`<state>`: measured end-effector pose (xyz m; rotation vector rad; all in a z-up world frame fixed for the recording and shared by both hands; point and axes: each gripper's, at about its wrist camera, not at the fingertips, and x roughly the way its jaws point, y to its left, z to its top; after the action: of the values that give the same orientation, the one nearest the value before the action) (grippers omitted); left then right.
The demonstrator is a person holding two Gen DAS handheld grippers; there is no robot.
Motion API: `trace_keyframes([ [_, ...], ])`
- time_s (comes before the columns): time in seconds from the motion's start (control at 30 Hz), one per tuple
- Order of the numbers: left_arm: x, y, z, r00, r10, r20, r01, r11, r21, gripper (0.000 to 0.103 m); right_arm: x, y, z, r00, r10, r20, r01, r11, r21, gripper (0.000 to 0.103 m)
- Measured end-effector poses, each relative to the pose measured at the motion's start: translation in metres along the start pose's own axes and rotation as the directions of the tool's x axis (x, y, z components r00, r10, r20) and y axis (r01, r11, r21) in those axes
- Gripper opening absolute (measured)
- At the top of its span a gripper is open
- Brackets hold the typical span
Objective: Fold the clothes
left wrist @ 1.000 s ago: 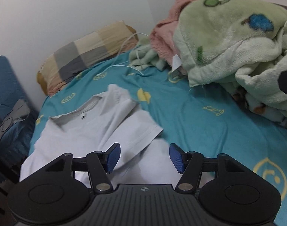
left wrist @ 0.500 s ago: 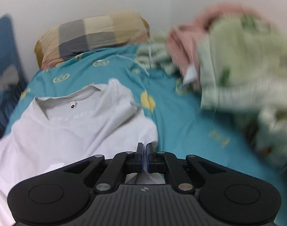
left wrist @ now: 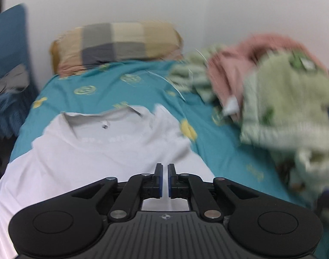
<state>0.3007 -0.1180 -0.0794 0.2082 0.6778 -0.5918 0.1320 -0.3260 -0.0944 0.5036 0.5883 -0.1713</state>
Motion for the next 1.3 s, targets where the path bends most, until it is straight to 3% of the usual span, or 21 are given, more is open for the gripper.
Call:
trace_keyframes([
  [0.07, 0.007, -0.016, -0.005, 1.0, -0.016, -0.009, 0.016, 0.998, 0.061, 0.034, 0.003, 0.001, 0.0, 1.0, 0.004, -0.008, -0.004, 1.0, 0.002, 0.057],
  [0.13, 0.017, -0.032, -0.008, 1.0, -0.017, -0.009, 0.018, 0.993, 0.113, 0.045, 0.006, 0.001, -0.001, 1.0, 0.008, -0.014, -0.008, 1.0, 0.001, 0.057],
  [0.37, 0.062, -0.069, -0.016, 0.997, 0.022, -0.07, -0.004, 0.97, 0.245, 0.046, 0.018, -0.001, -0.003, 0.999, 0.014, -0.043, -0.014, 1.0, 0.007, 0.057],
  [0.43, 0.071, -0.069, -0.018, 0.996, 0.04, -0.082, -0.018, 0.967, 0.254, 0.037, 0.022, 0.0, -0.004, 0.999, 0.011, -0.051, -0.011, 1.0, 0.0, 0.057],
  [0.5, 0.069, -0.06, -0.016, 0.997, 0.02, -0.075, -0.004, 0.978, 0.208, 0.007, 0.025, 0.001, -0.005, 0.998, 0.013, -0.059, -0.013, 1.0, -0.002, 0.057],
  [0.53, 0.066, -0.054, -0.014, 0.998, 0.005, -0.063, 0.005, 0.985, 0.172, 0.002, 0.026, 0.001, -0.005, 0.998, 0.014, -0.061, -0.014, 1.0, -0.003, 0.057],
  [0.63, 0.042, -0.029, -0.003, 0.998, -0.056, 0.014, 0.056, 0.998, 0.039, 0.002, 0.026, 0.002, -0.006, 0.998, 0.014, -0.065, -0.015, 1.0, -0.008, 0.057],
  [0.7, 0.026, -0.004, 0.008, 0.993, -0.1, 0.066, 0.104, 0.992, -0.074, 0.002, 0.025, 0.002, -0.006, 0.998, 0.014, -0.063, -0.014, 1.0, -0.007, 0.057],
  [0.8, 0.008, 0.039, 0.023, 0.985, -0.106, 0.139, 0.137, 0.962, -0.236, 0.002, 0.022, 0.003, -0.005, 0.998, 0.012, -0.06, -0.012, 1.0, -0.002, 0.057],
  [0.87, 0.003, 0.072, 0.031, 0.985, -0.052, 0.168, 0.107, 0.933, -0.343, 0.001, 0.021, 0.003, -0.005, 0.998, 0.011, -0.055, -0.011, 1.0, 0.001, 0.057],
  [0.97, 0.008, 0.123, 0.034, 0.983, 0.082, 0.162, 0.011, 0.865, -0.502, 0.001, 0.023, 0.004, -0.006, 0.998, 0.006, -0.06, -0.006, 1.0, -0.008, 0.057],
  [1.03, 0.018, 0.149, 0.031, 0.977, 0.183, 0.105, -0.095, 0.825, -0.557, 0.001, 0.026, 0.004, -0.006, 0.998, 0.003, -0.066, -0.003, 1.0, -0.012, 0.057],
  [1.13, 0.037, 0.18, 0.023, 0.954, 0.301, -0.001, -0.245, 0.773, -0.585, 0.001, 0.029, 0.005, -0.007, 0.997, 0.0, -0.075, -0.001, 1.0, -0.018, 0.057],
  [1.23, 0.056, 0.196, 0.009, 0.935, 0.344, -0.091, -0.331, 0.749, -0.574, 0.002, 0.034, 0.006, -0.008, 0.997, 0.004, -0.081, -0.006, 1.0, -0.025, 0.057],
  [1.3, 0.063, 0.203, -0.003, 0.937, 0.327, -0.12, -0.331, 0.73, -0.597, 0.003, 0.036, 0.007, -0.009, 0.996, 0.008, -0.085, -0.011, 0.999, -0.031, 0.057],
])
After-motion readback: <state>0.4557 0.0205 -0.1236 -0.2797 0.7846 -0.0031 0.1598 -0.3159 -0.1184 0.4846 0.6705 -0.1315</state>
